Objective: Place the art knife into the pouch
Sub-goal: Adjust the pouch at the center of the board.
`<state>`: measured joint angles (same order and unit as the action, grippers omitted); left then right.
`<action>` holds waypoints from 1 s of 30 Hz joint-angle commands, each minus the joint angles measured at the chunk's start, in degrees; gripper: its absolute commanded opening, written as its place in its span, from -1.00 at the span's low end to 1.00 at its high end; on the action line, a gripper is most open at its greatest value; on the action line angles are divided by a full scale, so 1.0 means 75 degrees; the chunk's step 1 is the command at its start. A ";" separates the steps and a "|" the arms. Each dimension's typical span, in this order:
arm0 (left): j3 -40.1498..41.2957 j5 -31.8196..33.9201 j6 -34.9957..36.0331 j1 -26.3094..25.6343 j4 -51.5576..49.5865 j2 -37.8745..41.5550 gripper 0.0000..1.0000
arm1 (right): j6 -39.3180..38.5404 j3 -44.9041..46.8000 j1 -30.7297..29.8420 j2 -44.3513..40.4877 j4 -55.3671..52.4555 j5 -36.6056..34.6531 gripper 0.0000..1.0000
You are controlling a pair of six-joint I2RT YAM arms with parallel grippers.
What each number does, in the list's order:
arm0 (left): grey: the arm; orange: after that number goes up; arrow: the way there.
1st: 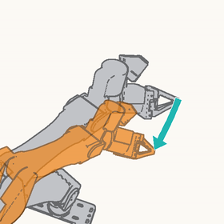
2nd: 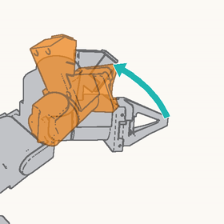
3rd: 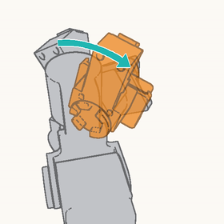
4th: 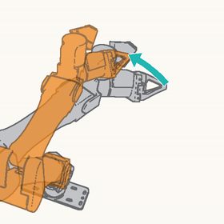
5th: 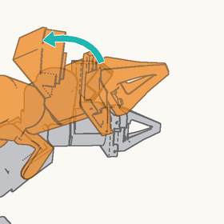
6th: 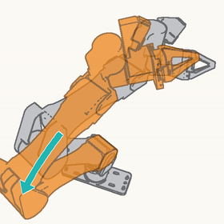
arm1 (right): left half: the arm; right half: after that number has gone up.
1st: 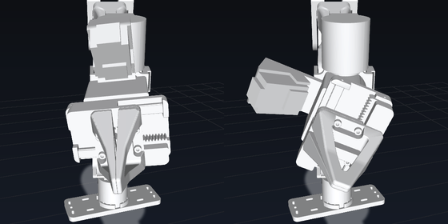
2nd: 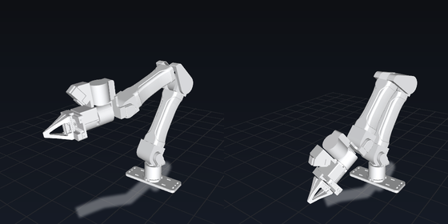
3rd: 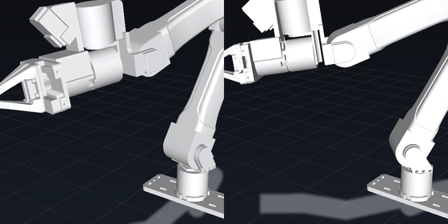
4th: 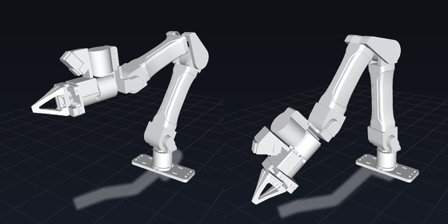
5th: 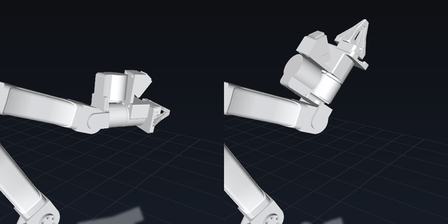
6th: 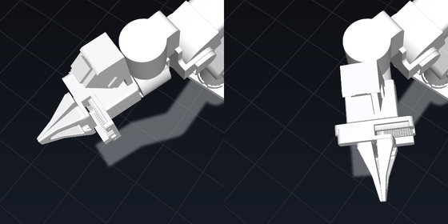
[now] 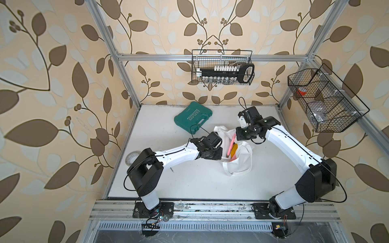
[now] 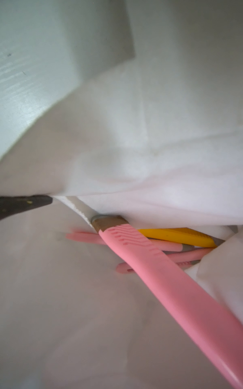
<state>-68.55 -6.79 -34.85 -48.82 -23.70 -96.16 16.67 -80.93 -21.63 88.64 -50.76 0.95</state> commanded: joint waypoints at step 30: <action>-0.1351 0.1964 0.1430 0.1973 -0.2301 0.3208 -1.00 | 0.0300 -0.0378 0.0031 -0.2242 -0.0310 -0.0203 -1.00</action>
<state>-79.99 2.59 -26.50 -36.34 -40.07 -71.18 19.42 -85.27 -22.70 69.95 -54.08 2.31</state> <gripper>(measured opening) 0.046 0.048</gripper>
